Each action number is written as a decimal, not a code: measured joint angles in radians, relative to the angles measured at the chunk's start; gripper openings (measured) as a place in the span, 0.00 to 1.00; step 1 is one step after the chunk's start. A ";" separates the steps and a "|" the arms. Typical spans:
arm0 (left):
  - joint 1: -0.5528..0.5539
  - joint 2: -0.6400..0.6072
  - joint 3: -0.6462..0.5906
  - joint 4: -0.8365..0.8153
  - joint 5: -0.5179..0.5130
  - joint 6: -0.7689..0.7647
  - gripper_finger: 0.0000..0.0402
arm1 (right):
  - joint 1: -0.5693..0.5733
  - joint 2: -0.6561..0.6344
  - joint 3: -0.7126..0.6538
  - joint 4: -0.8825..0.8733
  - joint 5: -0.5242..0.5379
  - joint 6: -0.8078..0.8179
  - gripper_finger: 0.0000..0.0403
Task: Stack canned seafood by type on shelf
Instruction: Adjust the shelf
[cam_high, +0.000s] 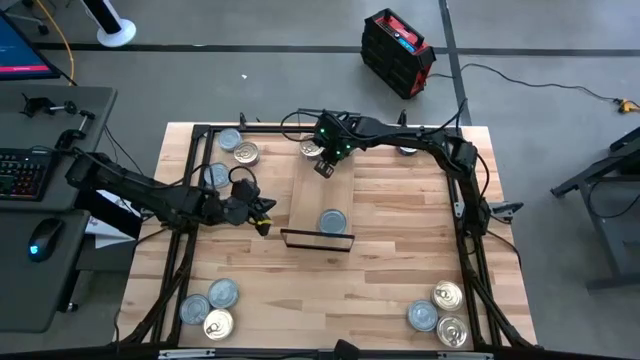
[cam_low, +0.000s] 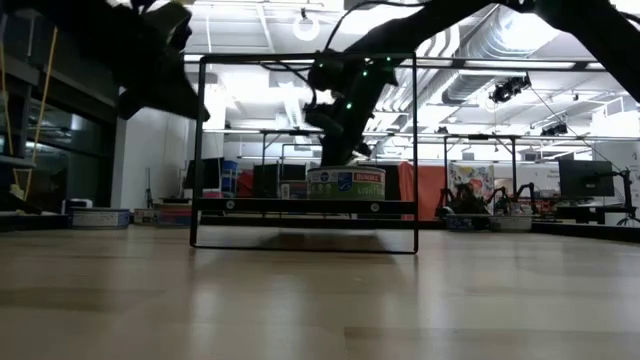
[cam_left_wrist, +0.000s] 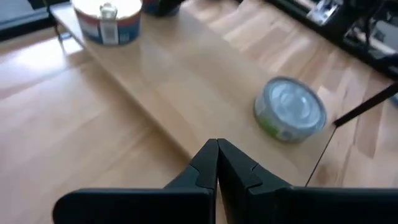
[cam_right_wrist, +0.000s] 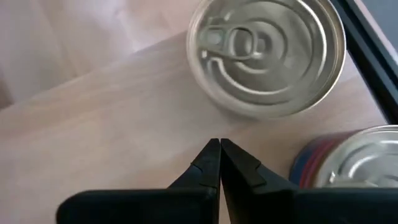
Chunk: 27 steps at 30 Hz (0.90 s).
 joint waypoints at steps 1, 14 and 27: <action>-0.007 0.000 -0.011 -0.002 0.004 -0.008 0.00 | 0.000 -0.011 0.000 -0.022 -0.006 -0.008 0.00; -0.067 0.000 -0.304 0.396 0.118 -0.188 0.00 | 0.001 -0.148 0.000 -0.288 -0.074 -0.117 0.00; -0.059 0.212 -0.304 0.532 0.209 -0.093 0.00 | 0.083 -0.618 -0.636 -0.050 -0.059 0.162 0.00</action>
